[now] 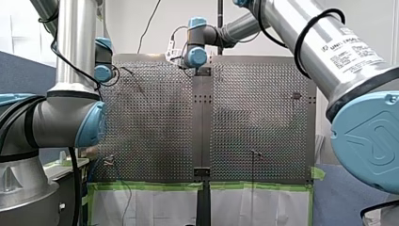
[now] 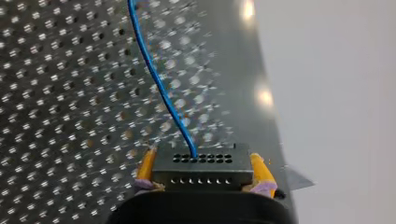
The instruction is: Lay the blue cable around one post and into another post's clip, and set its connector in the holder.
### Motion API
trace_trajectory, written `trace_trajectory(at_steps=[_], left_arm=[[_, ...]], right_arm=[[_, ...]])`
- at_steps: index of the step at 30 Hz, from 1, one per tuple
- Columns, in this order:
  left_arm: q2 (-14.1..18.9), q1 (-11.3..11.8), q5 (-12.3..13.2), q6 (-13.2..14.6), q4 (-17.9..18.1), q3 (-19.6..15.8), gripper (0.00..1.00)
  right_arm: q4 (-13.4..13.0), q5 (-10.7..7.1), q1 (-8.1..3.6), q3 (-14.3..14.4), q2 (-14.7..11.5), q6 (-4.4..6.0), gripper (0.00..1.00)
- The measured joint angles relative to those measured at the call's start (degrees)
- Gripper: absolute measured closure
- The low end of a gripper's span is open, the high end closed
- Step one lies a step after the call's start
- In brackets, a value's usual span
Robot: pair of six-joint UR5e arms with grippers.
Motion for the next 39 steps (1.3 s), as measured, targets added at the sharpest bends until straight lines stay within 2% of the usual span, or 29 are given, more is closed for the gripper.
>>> trace_trajectory(at_steps=[4, 11, 17, 19, 21, 23, 24, 25, 26, 27, 28, 29, 30, 31, 34, 39], left_arm=[[-0.9, -0.1, 0.4, -0.1, 0.1, 0.0, 0.93], [-2.4, -0.4, 2.3, 0.3, 0.2, 0.0, 0.73], [-2.5, -0.9, 2.4, 1.5, 0.4, 0.0, 0.73], [-2.5, -1.0, 2.3, 1.5, 0.3, 0.0, 0.76], [-2.5, -1.2, 2.3, 1.4, 0.3, 0.0, 0.74], [-2.5, -1.4, 2.3, 1.2, 0.2, 0.0, 0.62], [-2.5, -1.4, 2.1, 1.2, 0.2, 0.0, 0.62], [-2.5, -1.5, 2.0, 1.1, 0.2, 0.0, 0.55], [-2.5, -1.5, 1.9, 1.1, 0.2, 0.0, 0.42], [-2.5, -1.5, 1.9, 1.2, 0.2, 0.0, 0.42], [-2.5, -1.5, 2.0, 1.3, 0.2, 0.0, 0.31], [-2.5, -1.6, 2.2, 1.6, 0.2, 0.0, 0.07], [-2.5, -1.6, 2.4, 1.9, 0.2, 0.0, 0.07], [-2.5, -1.6, 2.6, 2.2, 0.1, 0.0, 0.00], [-2.5, -1.6, 2.7, 3.5, -0.3, 0.0, 0.00], [-2.5, -1.7, 0.9, 5.5, -2.3, 0.0, 0.00]], right_arm=[[0.9, 0.12, -0.13, 0.0, 0.6, 0.00, 1.00], [2.1, 1.08, -0.47, 0.1, 1.1, -0.05, 1.00], [3.6, 2.08, -1.07, 0.7, 1.3, -0.15, 1.00], [3.6, 2.19, -1.24, 1.2, 1.3, -0.15, 1.00], [3.4, 2.31, -1.47, 2.2, 1.4, -0.17, 1.00], [3.2, 2.39, -1.64, 2.9, 1.4, -0.18, 1.00], [3.1, 2.41, -1.73, 3.3, 1.4, -0.20, 1.00], [3.0, 2.43, -1.82, 3.7, 1.4, -0.22, 1.00], [2.9, 2.46, -1.91, 4.0, 1.4, -0.24, 1.00], [2.7, 2.48, -2.00, 4.4, 1.4, -0.27, 1.00], [2.5, 2.51, -2.09, 4.8, 1.4, -0.29, 1.00], [2.3, 2.55, -2.24, 5.4, 1.4, -0.32, 1.00], [2.0, 2.58, -2.34, 5.9, 1.4, -0.34, 1.00], [1.8, 2.63, -2.44, 6.3, 1.4, -0.36, 1.00], [0.9, 2.83, -2.79, 7.8, 1.4, -0.38, 1.00], [-0.7, 3.24, -3.38, 10.3, 1.4, -0.39, 1.00]])
